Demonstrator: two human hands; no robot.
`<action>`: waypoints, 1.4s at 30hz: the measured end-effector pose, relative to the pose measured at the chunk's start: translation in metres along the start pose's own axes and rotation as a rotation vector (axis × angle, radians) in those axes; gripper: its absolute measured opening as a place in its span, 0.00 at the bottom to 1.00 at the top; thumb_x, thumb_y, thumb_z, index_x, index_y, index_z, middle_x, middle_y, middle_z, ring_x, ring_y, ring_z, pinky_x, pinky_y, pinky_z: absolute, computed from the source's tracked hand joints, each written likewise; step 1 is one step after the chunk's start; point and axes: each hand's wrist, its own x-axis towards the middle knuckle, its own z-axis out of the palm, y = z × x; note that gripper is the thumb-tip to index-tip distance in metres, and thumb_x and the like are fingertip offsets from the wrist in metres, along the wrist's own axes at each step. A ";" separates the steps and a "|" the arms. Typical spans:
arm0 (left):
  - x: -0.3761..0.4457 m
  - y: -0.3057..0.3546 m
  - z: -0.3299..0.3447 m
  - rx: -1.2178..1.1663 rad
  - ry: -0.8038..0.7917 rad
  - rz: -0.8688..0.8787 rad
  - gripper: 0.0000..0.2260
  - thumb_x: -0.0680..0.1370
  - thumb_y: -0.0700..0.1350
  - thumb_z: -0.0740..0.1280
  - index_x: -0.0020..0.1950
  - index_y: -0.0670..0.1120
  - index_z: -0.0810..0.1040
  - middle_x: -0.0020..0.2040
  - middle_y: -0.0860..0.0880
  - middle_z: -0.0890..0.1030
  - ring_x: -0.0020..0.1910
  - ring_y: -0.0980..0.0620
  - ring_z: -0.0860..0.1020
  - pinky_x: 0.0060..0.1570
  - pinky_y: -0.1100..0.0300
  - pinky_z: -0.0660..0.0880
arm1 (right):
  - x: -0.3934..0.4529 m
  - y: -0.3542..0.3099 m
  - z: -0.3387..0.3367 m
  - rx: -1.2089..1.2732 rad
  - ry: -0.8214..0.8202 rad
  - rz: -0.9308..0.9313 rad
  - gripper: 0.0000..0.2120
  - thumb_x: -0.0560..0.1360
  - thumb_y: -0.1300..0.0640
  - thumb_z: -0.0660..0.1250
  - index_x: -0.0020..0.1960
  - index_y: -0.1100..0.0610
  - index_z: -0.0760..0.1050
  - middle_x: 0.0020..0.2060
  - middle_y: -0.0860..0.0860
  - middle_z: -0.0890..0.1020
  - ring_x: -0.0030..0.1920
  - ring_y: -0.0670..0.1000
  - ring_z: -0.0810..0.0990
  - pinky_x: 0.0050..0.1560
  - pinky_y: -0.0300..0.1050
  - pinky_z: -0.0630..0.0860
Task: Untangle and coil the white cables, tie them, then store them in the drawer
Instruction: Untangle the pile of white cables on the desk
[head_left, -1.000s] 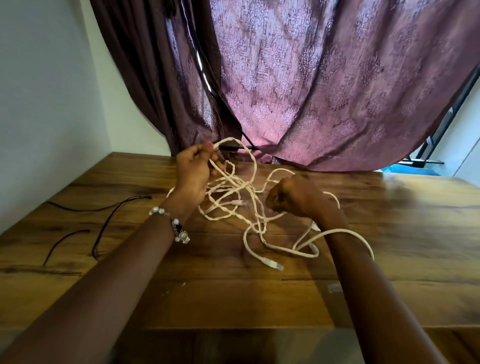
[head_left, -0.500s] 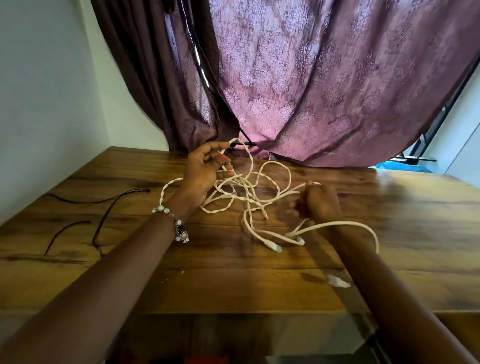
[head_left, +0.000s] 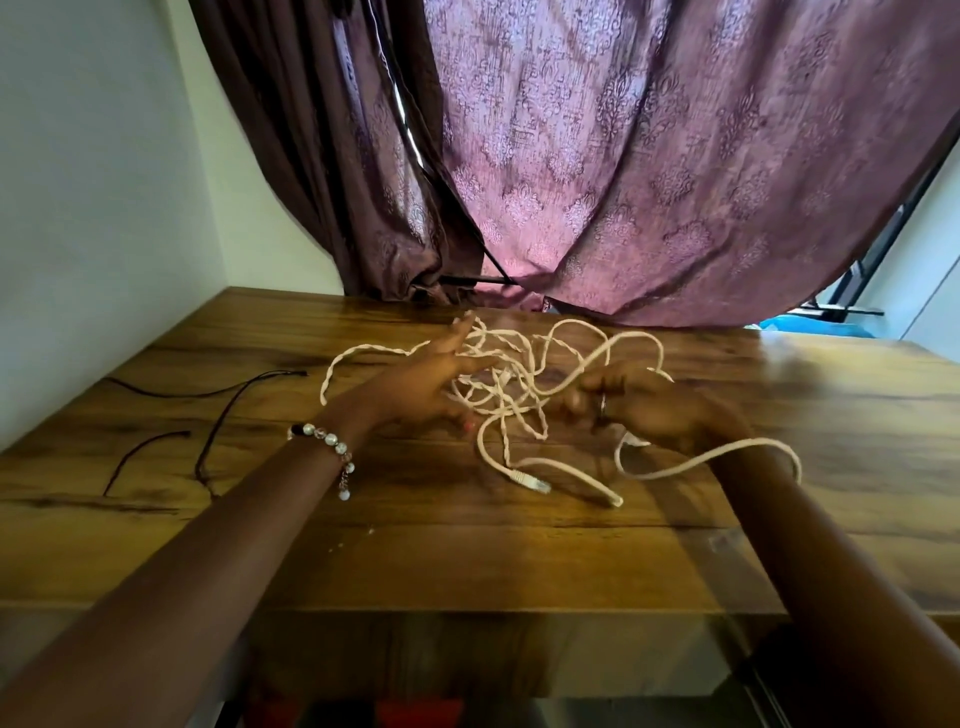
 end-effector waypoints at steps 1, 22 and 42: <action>0.000 -0.002 0.002 0.026 0.074 0.015 0.32 0.72 0.50 0.73 0.74 0.52 0.65 0.79 0.47 0.43 0.77 0.51 0.46 0.72 0.59 0.51 | 0.003 0.000 0.003 0.143 0.052 -0.022 0.10 0.78 0.55 0.62 0.49 0.59 0.80 0.45 0.57 0.84 0.41 0.48 0.81 0.39 0.38 0.74; 0.027 0.007 0.009 0.239 0.444 -0.149 0.26 0.72 0.33 0.69 0.70 0.43 0.70 0.70 0.45 0.67 0.64 0.43 0.73 0.63 0.54 0.70 | -0.017 0.010 0.002 -0.094 -0.043 0.256 0.10 0.72 0.74 0.62 0.40 0.63 0.78 0.31 0.55 0.82 0.29 0.49 0.77 0.24 0.37 0.70; 0.023 0.023 -0.014 -0.813 0.545 -0.194 0.11 0.72 0.38 0.72 0.54 0.40 0.81 0.46 0.46 0.83 0.41 0.56 0.82 0.41 0.61 0.80 | 0.006 -0.022 0.018 -0.523 0.690 0.322 0.18 0.74 0.43 0.66 0.40 0.59 0.78 0.37 0.58 0.83 0.36 0.58 0.83 0.40 0.51 0.81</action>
